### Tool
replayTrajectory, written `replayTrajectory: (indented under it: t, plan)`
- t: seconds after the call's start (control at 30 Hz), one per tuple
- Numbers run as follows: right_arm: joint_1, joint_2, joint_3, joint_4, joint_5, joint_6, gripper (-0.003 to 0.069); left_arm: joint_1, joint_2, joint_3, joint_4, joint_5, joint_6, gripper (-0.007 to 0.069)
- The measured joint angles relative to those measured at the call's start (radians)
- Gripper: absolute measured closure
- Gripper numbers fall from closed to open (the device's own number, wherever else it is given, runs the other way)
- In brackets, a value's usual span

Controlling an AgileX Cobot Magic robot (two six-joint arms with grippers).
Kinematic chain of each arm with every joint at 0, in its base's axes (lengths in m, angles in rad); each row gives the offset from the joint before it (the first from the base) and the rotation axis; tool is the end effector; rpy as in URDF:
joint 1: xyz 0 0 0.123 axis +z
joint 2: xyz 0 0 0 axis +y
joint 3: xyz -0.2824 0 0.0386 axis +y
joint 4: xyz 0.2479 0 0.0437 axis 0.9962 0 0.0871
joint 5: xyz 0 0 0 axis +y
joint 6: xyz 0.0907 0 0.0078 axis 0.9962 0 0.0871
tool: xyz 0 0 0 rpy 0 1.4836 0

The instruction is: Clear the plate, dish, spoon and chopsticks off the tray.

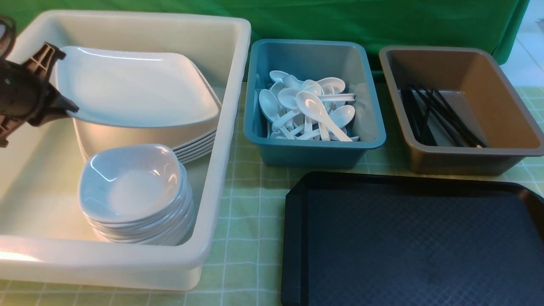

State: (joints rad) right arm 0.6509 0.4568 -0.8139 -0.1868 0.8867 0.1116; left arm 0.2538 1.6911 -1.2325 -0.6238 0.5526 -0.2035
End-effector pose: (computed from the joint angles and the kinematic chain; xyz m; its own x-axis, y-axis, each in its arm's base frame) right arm 0.0575 0.0273 0.3718 -0.3308 -0.2610 -0.9069 -0.4981 0.8645 -0.0671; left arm 0.3670 0.0663 0.2638 -0.4965 -0.8013 -0.3339 -0.5201 0.5825 -0.6247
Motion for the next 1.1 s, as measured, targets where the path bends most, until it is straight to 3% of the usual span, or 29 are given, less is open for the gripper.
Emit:
replayTrajectory:
  t: [0.3,0.4,0.73,0.87,1.0,1.1]
  plan:
    - [0.0,0.0,0.0,0.0,0.0,0.002,0.0459,0.0,0.01,0.0,0.043,0.014,0.07,0.0614]
    - [0.0,0.0,0.0,0.0,0.0,0.005,0.0459,0.0,0.022,0.0,0.063,0.018,0.075,0.0578]
    - [0.0,0.0,-0.006,0.0,-0.001,0.009,0.0459,0.0,0.105,-0.013,0.082,0.131,0.123,0.0262]
    - [0.0,0.0,-0.076,0.003,0.12,0.037,0.0459,0.0,0.094,-0.074,0.111,0.23,0.139,0.0177]
    - [0.0,-0.003,-0.186,0.0,0.276,0.04,0.0484,0.0,0.053,-0.151,0.157,0.303,0.143,0.0173]
    - [0.0,-0.012,-0.243,0.013,0.312,0.04,0.0578,0.0,0.009,-0.202,0.209,0.349,0.144,0.0225]
